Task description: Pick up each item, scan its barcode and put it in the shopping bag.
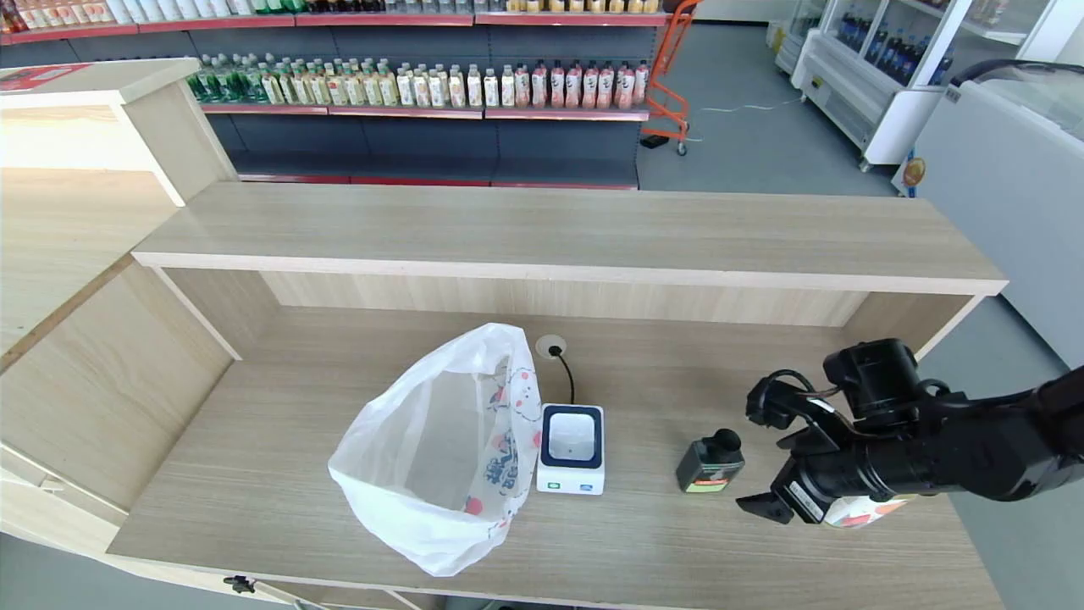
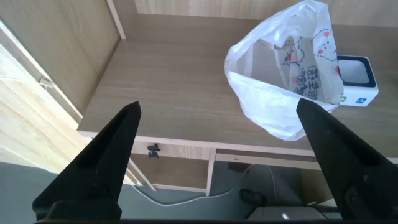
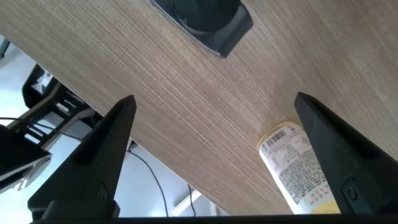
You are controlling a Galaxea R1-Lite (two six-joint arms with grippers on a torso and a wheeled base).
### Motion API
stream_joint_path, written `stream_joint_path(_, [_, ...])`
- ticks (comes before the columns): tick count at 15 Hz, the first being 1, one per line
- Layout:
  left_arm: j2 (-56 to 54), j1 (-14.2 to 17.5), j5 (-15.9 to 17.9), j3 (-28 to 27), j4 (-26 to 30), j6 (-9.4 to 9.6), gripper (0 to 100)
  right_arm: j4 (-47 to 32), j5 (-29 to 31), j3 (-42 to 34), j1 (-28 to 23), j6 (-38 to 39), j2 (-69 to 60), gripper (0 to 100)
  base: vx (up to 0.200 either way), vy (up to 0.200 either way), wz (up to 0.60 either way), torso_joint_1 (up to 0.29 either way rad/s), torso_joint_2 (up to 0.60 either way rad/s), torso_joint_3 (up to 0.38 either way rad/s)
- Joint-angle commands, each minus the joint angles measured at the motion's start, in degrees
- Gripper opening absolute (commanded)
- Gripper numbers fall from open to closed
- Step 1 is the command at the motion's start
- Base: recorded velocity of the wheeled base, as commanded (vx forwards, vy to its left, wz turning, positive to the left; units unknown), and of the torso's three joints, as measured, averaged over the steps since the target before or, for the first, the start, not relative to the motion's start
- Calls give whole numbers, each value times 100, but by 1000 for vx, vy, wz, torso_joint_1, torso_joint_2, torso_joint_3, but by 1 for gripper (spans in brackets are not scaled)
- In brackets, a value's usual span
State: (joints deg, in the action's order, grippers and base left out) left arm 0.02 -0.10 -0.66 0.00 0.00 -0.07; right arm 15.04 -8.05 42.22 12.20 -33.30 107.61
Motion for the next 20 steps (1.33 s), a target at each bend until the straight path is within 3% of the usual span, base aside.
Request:
stream_joint_path(1, [-2,1,-4,0,0,-1,100,227,-347,349,256,-9,656,100,0,0,0,0,0,0])
stream_joint_path(5, [-2,1,-4,0,0,-1,100,245,-347,1025,485,-18,1210,100,0,0,0,0,0,0])
stream_joint_path(9, [-2,1,-4,0,0,-1,100,297,-338,1122,590,-45,1456,100,0,0,0,0,0,0])
stream_joint_path(10, [-2,1,-4,0,0,-1,100,350,-338,1122,625,-45,1465,0,0,0,0,0,0,0])
stream_joint_path(16, [-2,1,-4,0,0,-1,100,517,-312,902,599,-45,1219,0,0,0,0,0,0,0])
stream_joint_path(20, [-2,1,-4,0,0,-1,100,561,-356,604,151,413,41,0,0,0,0,0,0,0])
